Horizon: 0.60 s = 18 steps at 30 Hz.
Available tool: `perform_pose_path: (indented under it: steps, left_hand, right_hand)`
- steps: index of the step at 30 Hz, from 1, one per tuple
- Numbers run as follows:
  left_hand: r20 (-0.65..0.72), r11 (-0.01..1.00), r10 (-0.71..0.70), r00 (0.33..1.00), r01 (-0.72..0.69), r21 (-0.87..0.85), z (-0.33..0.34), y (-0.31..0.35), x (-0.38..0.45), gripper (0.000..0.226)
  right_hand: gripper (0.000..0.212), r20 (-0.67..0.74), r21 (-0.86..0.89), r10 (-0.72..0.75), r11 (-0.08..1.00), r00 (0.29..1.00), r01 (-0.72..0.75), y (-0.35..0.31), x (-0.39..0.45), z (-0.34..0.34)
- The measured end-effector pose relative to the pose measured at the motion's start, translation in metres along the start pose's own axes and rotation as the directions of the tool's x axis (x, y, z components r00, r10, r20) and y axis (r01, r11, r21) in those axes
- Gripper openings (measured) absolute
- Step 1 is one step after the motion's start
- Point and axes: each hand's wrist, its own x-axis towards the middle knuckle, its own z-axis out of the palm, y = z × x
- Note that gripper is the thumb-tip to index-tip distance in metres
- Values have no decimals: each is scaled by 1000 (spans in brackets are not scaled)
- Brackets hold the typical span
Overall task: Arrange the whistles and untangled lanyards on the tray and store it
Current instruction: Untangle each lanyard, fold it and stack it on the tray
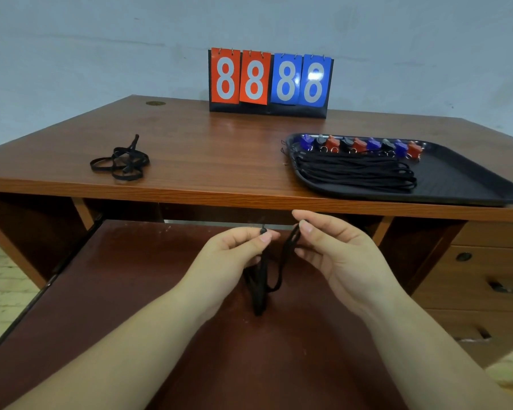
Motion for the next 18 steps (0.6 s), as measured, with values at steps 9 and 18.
perform_pose_path:
  steps: [9,18]
  left_hand:
    - [62,984,4,998,7,-180,2,4,-3,21]
    - [70,980,7,998,6,-197,2,5,-3,14]
  right_hand:
    - [25,-2,-238,-65,969,998,63,4,0,0]
    - [20,-30,-106,10,994,1000,-13,8,0,2]
